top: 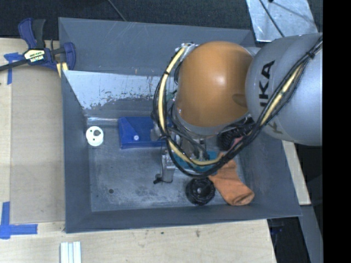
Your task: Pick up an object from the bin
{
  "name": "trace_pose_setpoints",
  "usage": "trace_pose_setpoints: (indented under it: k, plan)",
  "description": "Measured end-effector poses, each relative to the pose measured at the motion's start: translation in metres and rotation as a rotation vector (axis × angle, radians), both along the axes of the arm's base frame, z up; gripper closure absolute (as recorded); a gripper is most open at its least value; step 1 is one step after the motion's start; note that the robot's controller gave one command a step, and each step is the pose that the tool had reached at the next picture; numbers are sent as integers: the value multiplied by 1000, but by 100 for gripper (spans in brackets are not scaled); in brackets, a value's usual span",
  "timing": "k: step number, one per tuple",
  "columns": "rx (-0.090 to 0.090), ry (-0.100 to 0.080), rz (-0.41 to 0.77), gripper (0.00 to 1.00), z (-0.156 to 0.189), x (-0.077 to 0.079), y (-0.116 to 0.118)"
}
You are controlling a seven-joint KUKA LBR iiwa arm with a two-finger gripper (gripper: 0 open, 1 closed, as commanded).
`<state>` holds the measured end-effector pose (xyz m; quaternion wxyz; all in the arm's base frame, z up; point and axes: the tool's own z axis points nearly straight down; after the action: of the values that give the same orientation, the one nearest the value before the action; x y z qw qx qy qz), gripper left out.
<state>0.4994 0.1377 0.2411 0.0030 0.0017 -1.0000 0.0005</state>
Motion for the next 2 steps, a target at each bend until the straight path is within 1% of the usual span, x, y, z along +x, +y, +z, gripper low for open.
trace_pose_setpoints:
  k: [1, 2]
  plan:
    - [2, -9, -3, 0, 5, 2, -1]
    - [4, -15, 1, 0, -25, 46, -37]
